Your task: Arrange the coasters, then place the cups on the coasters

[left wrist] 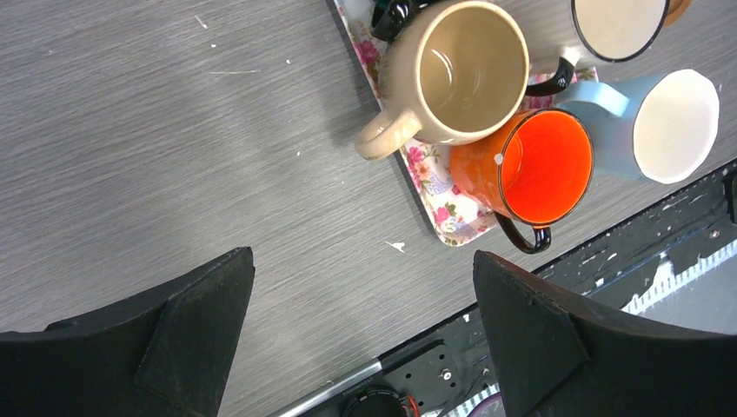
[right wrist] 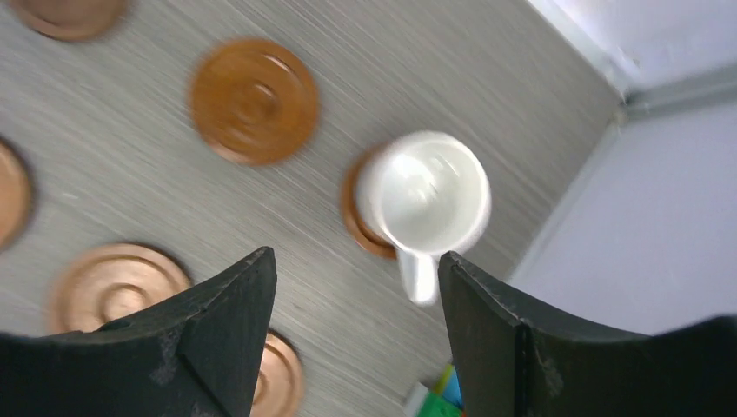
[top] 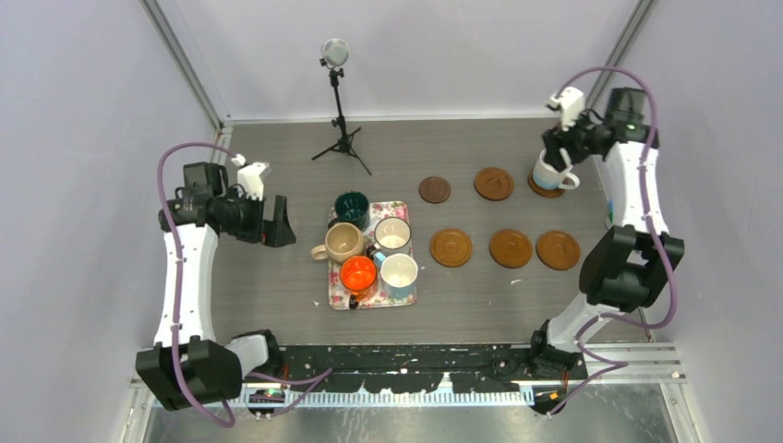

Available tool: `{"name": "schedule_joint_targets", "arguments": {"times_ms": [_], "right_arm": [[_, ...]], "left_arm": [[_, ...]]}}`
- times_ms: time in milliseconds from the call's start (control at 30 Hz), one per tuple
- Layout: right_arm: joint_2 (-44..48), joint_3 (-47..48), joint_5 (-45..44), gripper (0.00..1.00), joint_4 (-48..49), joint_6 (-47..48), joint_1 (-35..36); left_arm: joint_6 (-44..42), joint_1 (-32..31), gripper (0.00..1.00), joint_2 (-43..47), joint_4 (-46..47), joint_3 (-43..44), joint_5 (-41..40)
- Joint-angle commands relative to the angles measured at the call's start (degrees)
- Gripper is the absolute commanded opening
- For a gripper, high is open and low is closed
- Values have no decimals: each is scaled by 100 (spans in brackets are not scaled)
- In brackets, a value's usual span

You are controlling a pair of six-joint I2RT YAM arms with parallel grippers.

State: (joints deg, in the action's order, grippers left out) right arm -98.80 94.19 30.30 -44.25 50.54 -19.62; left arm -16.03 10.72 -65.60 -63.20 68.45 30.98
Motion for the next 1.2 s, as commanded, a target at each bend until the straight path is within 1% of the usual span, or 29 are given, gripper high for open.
{"name": "schedule_joint_targets", "arguments": {"times_ms": [0,100,133,200,333,433,567,633,700,833,1033,1167], "right_arm": [[496,-39,-260,73,-346,-630,1159],[466,-153,-569,73,-99,-1111,1912],[405,-149,-646,73,-26,-1273,2245],[223,-78,-734,73,68,-1557,2668],[-155,45,-904,73,374,-2033,3227],[-415,104,-862,73,446,-2241,3470],[-486,-66,-742,73,612,-2426,3540],[-453,-192,-756,73,656,-2404,3539],[-403,-321,-796,73,672,-2344,3536],[-297,-586,-811,73,734,-2286,3543],[-262,-828,-824,73,847,-2222,3530],[-288,-913,-827,73,890,-2163,3503]], "left_arm": [[-377,-16,100,114,-105,-102,174],[-516,-10,100,56,-129,-105,223],[-545,-13,100,21,-100,-123,255],[-570,-16,100,-87,15,-131,312],[-358,-34,100,-517,359,82,490],[-4,-224,99,-998,768,340,596],[629,-452,97,-1732,1400,645,595],[972,-550,97,-2089,1747,760,640],[1331,-666,99,-2385,2101,806,645],[1888,-956,100,-2961,2612,883,599],[2317,-1487,100,-3611,3024,1029,572],[2323,-1774,99,-4031,3114,1292,642]]}}
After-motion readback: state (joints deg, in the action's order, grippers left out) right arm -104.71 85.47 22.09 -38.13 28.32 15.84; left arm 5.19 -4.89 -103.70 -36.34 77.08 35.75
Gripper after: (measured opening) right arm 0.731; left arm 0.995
